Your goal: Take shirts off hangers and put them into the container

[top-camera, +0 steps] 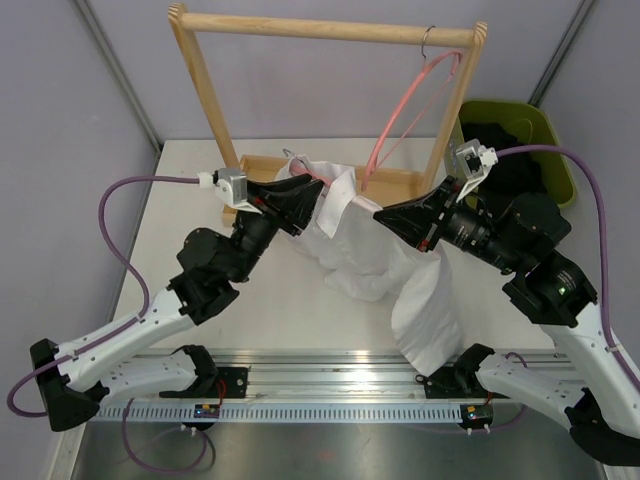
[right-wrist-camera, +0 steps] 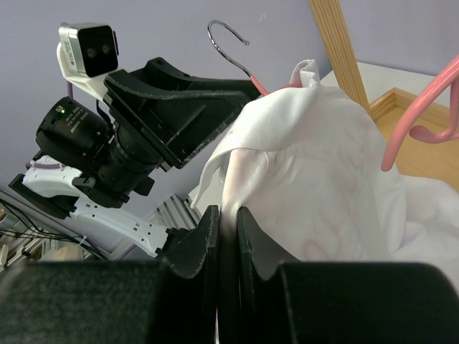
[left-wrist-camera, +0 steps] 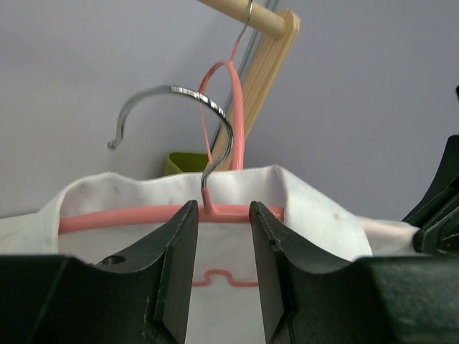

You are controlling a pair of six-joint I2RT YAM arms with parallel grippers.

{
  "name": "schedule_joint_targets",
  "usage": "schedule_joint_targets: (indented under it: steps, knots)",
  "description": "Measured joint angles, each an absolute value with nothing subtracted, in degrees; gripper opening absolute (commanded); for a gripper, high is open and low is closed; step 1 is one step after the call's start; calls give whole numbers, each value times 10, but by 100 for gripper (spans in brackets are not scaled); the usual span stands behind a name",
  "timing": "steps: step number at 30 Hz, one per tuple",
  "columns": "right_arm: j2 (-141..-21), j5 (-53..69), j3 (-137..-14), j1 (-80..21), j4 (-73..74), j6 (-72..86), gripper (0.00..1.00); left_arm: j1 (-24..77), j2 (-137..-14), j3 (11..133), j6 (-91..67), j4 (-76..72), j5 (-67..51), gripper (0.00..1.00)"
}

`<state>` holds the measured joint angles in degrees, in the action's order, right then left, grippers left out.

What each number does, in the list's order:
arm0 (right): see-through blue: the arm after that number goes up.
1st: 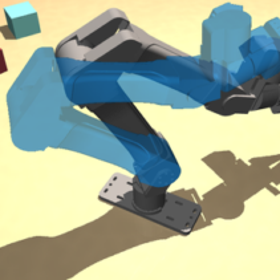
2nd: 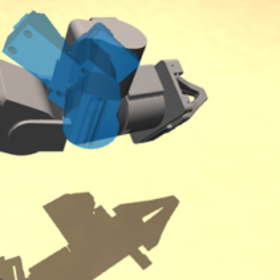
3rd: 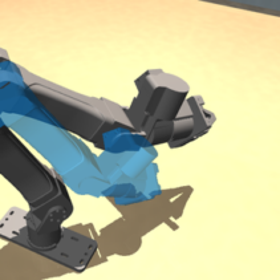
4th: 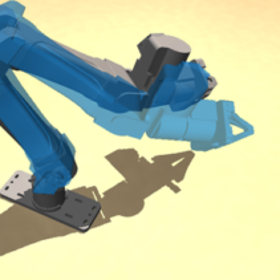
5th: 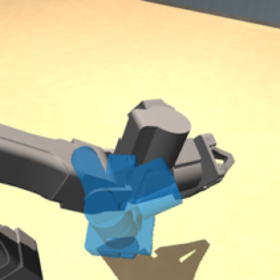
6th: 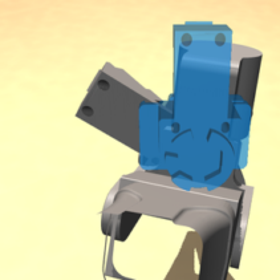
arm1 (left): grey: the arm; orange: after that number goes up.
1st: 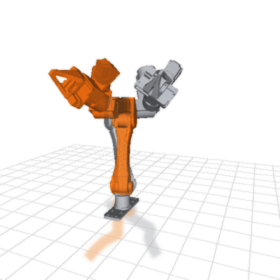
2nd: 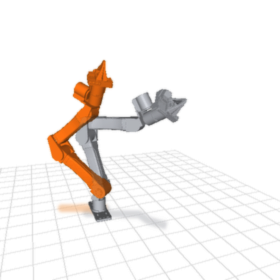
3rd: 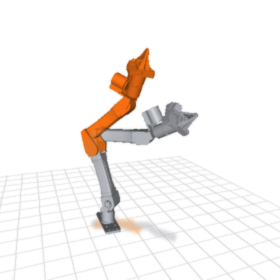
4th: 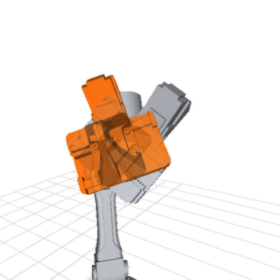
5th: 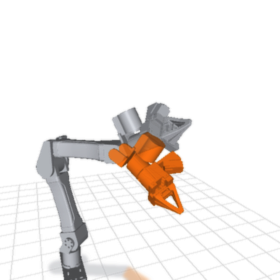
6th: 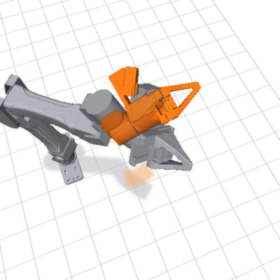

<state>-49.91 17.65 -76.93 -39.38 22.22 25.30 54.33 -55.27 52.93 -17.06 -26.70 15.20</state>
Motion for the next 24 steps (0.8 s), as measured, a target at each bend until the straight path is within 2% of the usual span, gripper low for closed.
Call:
schedule_joint_targets:
  steps: [4, 9, 19, 21, 23, 24]
  knots:
    - [-499, 187, -769, -394, 232, 253, 0, 543, -540, 529, -182, -283, 161, 43]
    - [-499, 192, -769, -394, 235, 253, 0, 543, -533, 531, -189, -308, 175, 43]
    - [-499, 194, -769, -394, 238, 253, 0, 543, -612, 551, -208, -315, 176, 41]
    - [-499, 191, -769, -394, 244, 253, 0, 543, -620, 552, -211, -316, 177, 38]
    - [-498, 189, -769, -394, 248, 253, 0, 543, -624, 552, -213, -319, 181, 28]
    - [-496, 189, -769, -394, 248, 253, 0, 542, -625, 552, -214, -322, 183, 7]
